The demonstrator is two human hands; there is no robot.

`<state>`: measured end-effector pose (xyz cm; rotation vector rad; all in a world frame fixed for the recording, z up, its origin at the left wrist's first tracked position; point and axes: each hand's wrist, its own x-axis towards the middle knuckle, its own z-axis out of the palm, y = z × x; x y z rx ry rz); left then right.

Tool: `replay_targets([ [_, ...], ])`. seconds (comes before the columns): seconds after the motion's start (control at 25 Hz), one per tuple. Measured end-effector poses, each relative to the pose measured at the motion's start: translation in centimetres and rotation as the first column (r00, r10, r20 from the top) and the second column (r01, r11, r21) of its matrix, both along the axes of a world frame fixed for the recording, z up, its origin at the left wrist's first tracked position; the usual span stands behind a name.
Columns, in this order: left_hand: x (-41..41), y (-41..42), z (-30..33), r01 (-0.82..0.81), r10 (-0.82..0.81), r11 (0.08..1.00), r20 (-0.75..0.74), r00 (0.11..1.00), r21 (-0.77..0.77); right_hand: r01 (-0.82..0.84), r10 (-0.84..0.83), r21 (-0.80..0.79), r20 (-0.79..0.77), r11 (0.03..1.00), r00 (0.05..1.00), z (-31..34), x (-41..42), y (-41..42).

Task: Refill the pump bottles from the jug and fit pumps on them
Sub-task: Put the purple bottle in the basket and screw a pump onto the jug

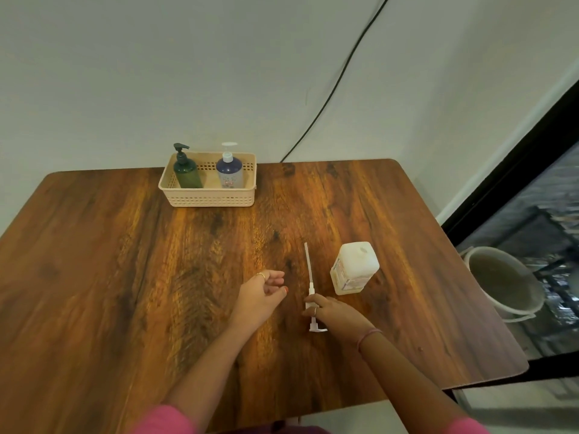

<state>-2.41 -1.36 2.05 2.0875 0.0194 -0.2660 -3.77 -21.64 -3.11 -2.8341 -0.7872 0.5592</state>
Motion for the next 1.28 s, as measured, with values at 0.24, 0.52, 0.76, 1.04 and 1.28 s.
replay_targets([
  [0.24, 1.0, -1.1, 0.4, -0.023, 0.023, 1.0, 0.023, 0.999, 0.006, 0.222, -0.224, 0.358, -0.036, 0.907, 0.974, 6.4, 0.7, -1.2],
  [0.52, 3.2, -5.6, 0.3, 0.077, -0.074, 0.996, -0.057, 0.996, 0.048, 0.425, -0.419, 0.768, -0.225, 0.48, 0.88, 15.1, 1.3, -6.2],
  [0.76, 4.3, -11.6, -0.7, 0.198, -0.18, 0.976, -0.176, 0.968, 0.093, 0.415, -0.506, 0.846, -0.21, 0.335, 0.836, 18.2, 3.5, -8.8],
  [1.04, 5.8, -14.6, -1.9, 0.222, -0.231, 0.972, -0.135, 0.964, -0.08, 0.383, -0.564, 0.91, -0.234, 0.161, 0.792, 20.4, 4.8, -9.2],
  [1.28, 5.9, -12.9, -1.6, 0.066, -0.087, 0.985, -0.132, 0.987, -0.157, 0.347, -0.61, 0.934, -0.225, 0.088, 0.76, 21.8, 5.7, -8.3],
])
